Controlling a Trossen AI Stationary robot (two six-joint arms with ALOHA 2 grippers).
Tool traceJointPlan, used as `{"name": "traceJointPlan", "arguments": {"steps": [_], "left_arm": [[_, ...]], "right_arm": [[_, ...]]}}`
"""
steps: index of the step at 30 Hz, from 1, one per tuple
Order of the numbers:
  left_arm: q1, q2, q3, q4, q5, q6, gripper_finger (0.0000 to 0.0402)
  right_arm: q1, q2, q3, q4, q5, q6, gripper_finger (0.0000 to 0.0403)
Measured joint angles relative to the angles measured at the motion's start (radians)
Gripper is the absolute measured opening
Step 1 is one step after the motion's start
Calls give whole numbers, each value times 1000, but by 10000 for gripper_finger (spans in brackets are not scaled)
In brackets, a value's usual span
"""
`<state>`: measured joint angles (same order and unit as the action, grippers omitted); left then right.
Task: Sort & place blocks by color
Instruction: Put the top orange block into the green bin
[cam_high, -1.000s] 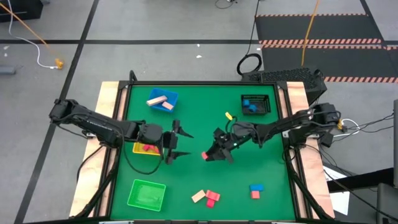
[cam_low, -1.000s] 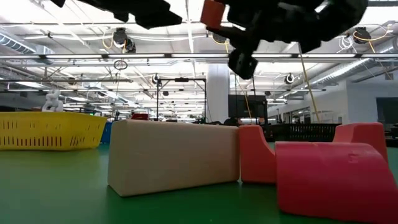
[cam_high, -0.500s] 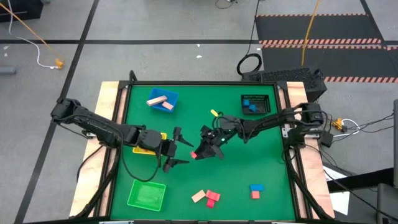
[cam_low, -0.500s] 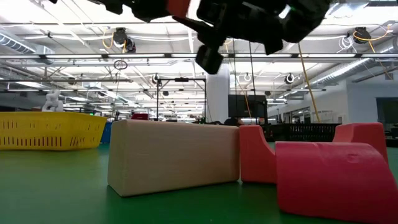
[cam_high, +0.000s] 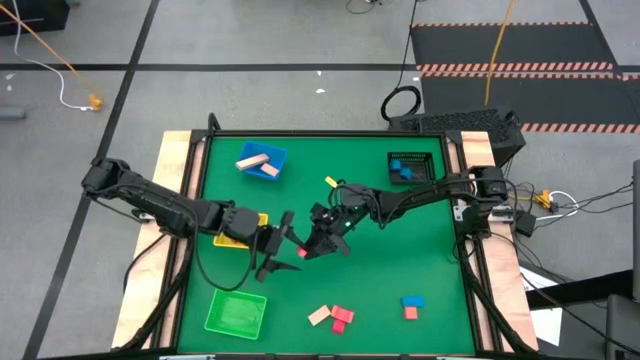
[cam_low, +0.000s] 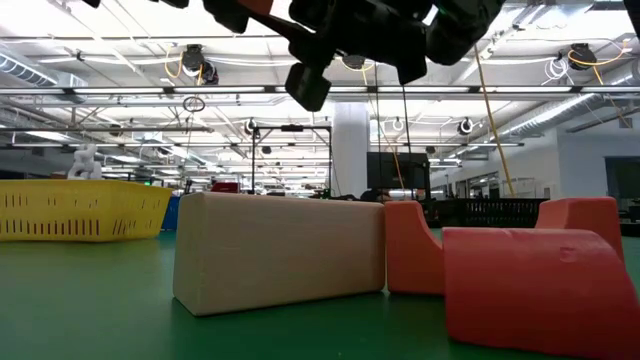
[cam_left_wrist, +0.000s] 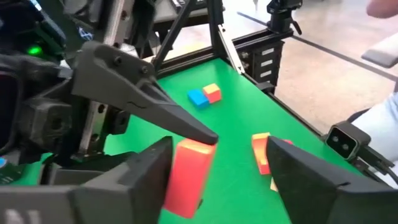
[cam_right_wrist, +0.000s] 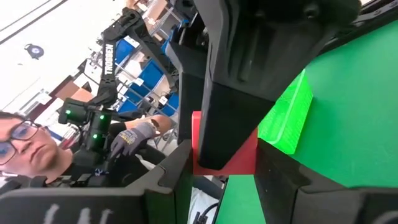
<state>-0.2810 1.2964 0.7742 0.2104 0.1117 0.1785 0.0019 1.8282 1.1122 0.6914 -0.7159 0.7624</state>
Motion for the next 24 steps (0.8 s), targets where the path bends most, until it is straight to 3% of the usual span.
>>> {"name": "traceJointPlan", "arguments": {"steps": [11, 16, 24], "left_arm": [[2, -1, 0, 5, 12, 8, 74], [2, -2, 1, 10, 16, -32, 70], [-5, 0, 0, -14, 26, -100, 65]], "right_arm": [[-1, 1, 0, 18, -5, 3, 121], [-4, 1, 0, 39, -32, 57, 142], [-45, -25, -3, 38, -192, 182, 228]]}}
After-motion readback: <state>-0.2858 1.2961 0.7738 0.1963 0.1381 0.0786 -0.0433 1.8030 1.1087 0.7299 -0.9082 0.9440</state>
